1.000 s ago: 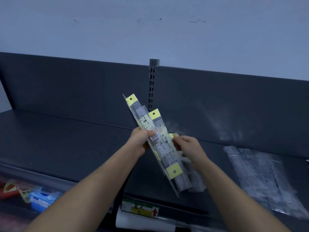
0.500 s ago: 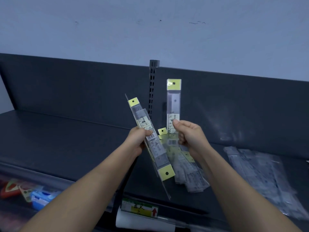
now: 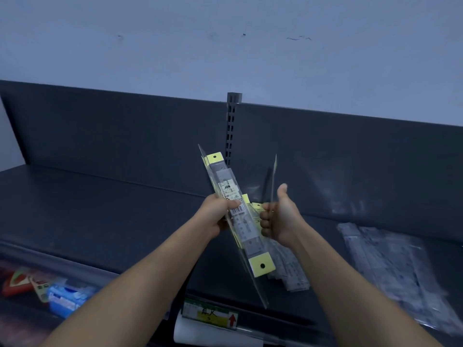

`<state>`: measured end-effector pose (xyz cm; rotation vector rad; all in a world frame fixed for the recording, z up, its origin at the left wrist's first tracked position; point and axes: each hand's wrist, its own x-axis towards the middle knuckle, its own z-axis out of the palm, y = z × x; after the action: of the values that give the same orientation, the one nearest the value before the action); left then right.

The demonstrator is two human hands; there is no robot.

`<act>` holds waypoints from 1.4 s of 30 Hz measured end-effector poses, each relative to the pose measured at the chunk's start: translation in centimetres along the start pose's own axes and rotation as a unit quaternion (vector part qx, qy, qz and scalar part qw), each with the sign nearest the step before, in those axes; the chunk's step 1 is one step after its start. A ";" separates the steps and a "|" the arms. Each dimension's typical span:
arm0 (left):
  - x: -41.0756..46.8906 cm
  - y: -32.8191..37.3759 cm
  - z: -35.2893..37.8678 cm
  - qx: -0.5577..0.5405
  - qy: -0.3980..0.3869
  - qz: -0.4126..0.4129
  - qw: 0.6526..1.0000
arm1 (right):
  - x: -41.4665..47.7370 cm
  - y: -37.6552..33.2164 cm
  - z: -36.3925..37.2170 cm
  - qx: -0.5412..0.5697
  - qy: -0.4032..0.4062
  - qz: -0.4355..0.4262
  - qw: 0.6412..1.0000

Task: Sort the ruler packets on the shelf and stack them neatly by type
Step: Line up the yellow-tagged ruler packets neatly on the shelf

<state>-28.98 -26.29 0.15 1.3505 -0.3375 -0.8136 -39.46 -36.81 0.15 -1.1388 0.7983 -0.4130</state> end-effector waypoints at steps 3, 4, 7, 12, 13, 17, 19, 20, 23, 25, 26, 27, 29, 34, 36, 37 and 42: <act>0.0 0.0 -0.1 0.007 0.001 0.003 1.000 | 0.2 0.1 -0.6 0.005 -0.047 0.013 0.999; 0.1 -0.1 -0.2 0.008 0.003 0.004 1.000 | 0.2 0.2 -0.8 -0.004 -0.050 0.007 0.999; 0.2 -0.2 -0.5 0.002 0.011 0.009 1.000 | 0.8 0.8 -1.0 -0.058 -0.020 -0.026 0.998; 0.3 -0.1 -0.6 0.002 0.010 0.008 1.000 | 1.8 2.1 -1.9 -0.282 0.106 -0.116 0.947; 0.2 -0.1 -0.6 0.003 0.005 0.007 1.000 | 2.0 2.4 -2.2 -0.341 0.138 -0.124 0.922; 0.2 0.1 -0.4 -0.005 -0.010 0.011 1.000 | 1.2 2.1 -2.1 -0.337 0.147 -0.214 0.905; 0.4 0.1 -0.3 -0.009 -0.011 0.014 1.000 | 0.3 1.4 -1.3 -0.239 0.031 -0.193 0.951; 0.5 0.0 -0.2 -0.013 -0.009 0.016 1.000 | -0.2 1.1 -0.9 -0.221 -0.007 -0.186 0.957; 0.7 0.0 -0.2 -0.026 0.003 0.015 1.000 | -0.4 0.8 -0.5 -0.214 -0.010 -0.225 0.950; 0.7 0.2 -0.4 -0.039 0.009 0.010 0.999 | -0.5 0.7 -0.6 -0.199 -0.034 -0.241 0.949; 0.7 0.3 -0.4 -0.044 0.010 0.009 0.999 | -0.4 0.8 -0.8 -0.210 -0.049 -0.249 0.944; 0.7 0.3 -0.6 -0.046 0.010 0.009 0.999 | -0.4 0.8 -0.9 -0.231 -0.063 -0.259 0.936; 0.8 0.3 -0.8 -0.040 0.008 0.008 0.999 | -0.5 0.7 -1.1 -0.276 -0.085 -0.263 0.920; 1.1 0.3 -1.4 -0.048 0.002 -0.006 0.999 | -0.8 1.4 0.0 -0.427 0.006 -0.411 0.806; 1.2 0.3 -1.5 -0.050 -0.006 -0.022 0.998 | -0.7 1.4 0.0 -0.418 0.078 -0.490 0.761; 1.3 0.3 -1.6 -0.053 -0.009 -0.029 0.998 | -0.4 1.2 -0.1 -0.402 0.104 -0.519 0.747; 1.0 0.6 -2.1 -0.077 -0.022 -0.039 0.996 | 0.4 0.3 -0.9 -0.368 0.225 -0.572 0.698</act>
<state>-26.74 -25.46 -0.02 1.2083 -0.2527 -0.9167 -39.88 -37.50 -0.45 -2.3241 0.5628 -1.5670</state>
